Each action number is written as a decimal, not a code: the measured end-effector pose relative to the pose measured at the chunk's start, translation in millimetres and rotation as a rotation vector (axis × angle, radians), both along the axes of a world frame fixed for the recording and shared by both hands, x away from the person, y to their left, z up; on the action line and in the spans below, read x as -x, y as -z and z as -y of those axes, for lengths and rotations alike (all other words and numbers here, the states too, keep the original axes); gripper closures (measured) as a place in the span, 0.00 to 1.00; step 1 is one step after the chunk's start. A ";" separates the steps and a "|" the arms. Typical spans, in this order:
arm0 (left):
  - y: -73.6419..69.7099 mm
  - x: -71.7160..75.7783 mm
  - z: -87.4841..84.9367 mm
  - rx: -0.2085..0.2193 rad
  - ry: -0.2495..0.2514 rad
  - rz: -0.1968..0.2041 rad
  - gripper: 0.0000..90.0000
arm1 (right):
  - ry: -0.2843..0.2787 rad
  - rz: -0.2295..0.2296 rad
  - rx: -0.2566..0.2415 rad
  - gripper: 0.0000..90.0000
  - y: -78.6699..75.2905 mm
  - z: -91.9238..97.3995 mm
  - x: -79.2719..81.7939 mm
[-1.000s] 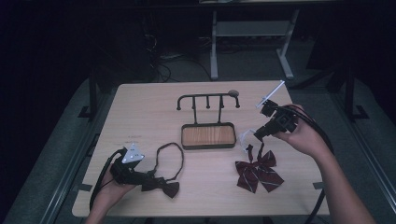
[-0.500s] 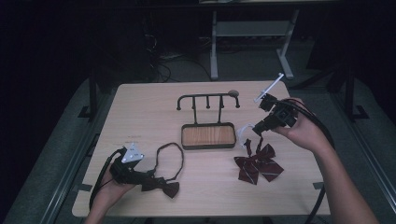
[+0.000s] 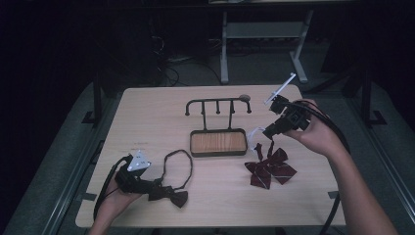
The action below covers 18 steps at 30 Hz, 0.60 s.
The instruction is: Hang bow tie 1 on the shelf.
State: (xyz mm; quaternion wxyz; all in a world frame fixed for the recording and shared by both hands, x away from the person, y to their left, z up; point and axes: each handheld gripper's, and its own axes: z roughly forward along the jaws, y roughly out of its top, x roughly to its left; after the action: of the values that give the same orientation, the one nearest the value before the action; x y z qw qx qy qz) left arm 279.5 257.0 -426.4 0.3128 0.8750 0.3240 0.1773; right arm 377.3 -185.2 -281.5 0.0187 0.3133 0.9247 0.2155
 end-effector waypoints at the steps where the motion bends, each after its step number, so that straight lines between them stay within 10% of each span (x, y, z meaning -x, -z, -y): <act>1: 0.2 -0.4 -0.1 0.000 0.001 0.000 0.31 | -0.002 0.001 0.001 0.92 -1.2 -0.8 0.2; 18: 0.7 -1.2 0.7 -0.006 0.006 -0.005 0.31 | -0.019 0.029 0.009 0.92 -14.1 -8.7 0.6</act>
State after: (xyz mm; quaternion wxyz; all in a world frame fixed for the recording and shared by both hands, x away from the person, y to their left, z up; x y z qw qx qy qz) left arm 280.7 256.3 -427.0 0.3101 0.8774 0.3215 0.1749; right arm 376.7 -176.4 -267.4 0.0316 0.3014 0.9281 0.2162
